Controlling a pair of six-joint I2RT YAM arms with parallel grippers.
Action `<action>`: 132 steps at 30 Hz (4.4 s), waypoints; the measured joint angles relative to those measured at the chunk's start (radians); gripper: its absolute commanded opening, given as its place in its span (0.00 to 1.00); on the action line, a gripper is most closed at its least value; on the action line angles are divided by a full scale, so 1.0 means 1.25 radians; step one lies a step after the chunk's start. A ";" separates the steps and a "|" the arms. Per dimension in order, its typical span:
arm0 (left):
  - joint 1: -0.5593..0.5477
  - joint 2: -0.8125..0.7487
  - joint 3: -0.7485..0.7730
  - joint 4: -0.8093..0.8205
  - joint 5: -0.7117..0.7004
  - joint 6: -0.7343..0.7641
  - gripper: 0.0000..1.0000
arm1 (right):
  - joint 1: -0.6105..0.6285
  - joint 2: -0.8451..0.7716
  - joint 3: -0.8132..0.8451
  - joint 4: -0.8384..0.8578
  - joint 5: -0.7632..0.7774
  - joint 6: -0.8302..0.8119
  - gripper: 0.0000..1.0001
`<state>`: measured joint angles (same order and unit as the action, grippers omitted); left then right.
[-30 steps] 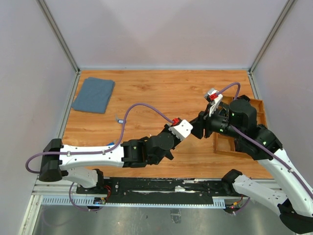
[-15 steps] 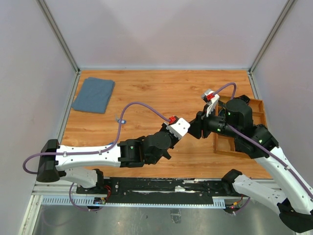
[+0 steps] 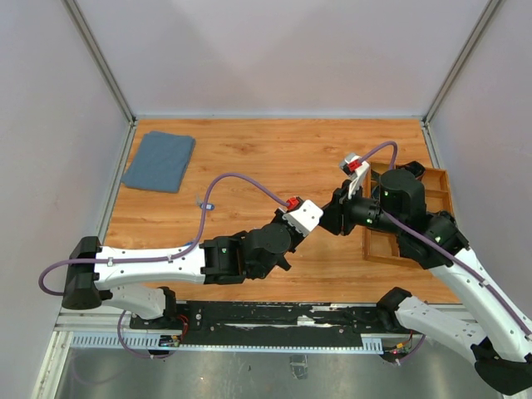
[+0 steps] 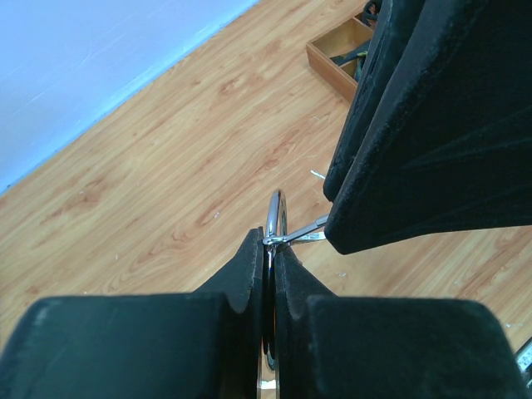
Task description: Put the keys on the keyring
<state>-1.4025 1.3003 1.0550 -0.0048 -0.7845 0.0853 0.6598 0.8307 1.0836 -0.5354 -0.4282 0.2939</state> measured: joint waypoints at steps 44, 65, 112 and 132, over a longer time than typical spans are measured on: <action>0.004 -0.248 -0.159 0.279 0.193 0.323 0.50 | 0.000 0.137 0.253 -0.119 -0.102 0.024 0.01; 0.004 -0.233 -0.153 0.236 0.294 0.465 0.42 | 0.000 0.164 0.293 -0.157 -0.167 0.032 0.01; -0.013 -0.185 -0.107 0.160 0.236 0.457 0.01 | 0.000 0.056 0.272 -0.155 -0.015 0.009 0.36; -0.013 -0.170 -0.101 0.146 0.215 0.449 0.00 | 0.000 0.096 0.220 -0.127 -0.099 -0.005 0.37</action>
<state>-1.4181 1.0874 0.9291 0.1772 -0.5159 0.6468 0.6598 0.9501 1.3582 -0.6937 -0.5526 0.2874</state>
